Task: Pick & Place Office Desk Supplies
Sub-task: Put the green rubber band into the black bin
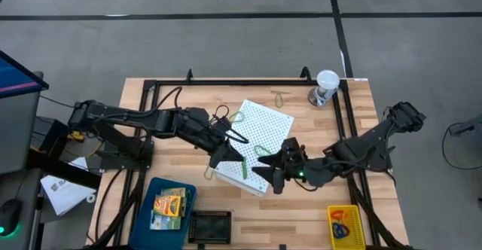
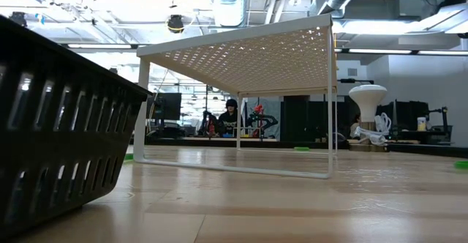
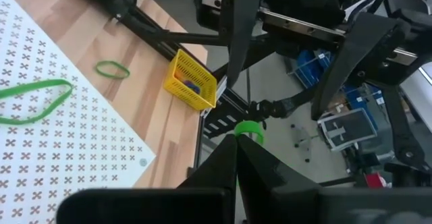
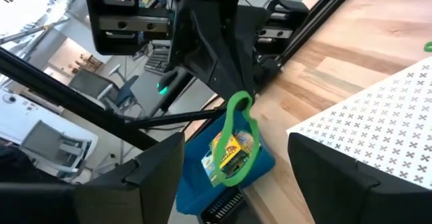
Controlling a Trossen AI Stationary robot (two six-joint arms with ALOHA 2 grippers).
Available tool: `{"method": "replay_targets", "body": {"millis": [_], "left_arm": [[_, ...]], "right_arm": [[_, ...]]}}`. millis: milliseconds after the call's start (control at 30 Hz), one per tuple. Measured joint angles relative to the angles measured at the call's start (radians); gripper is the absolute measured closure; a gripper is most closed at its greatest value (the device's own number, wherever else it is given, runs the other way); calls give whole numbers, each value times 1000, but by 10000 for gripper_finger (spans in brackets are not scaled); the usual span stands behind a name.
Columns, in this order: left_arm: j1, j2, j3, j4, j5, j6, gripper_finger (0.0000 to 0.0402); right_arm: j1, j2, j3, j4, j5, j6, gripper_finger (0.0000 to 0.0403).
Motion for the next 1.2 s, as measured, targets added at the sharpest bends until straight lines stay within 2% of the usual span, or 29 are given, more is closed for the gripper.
{"method": "replay_targets", "body": {"millis": [833,1200], "left_arm": [[40,0,0,45,-15,0,401],[40,0,0,56,-14,-1,401]], "right_arm": [[-130,36,1,14,-202,-28,143],[-141,65,0,104,-224,-71,143]]}}
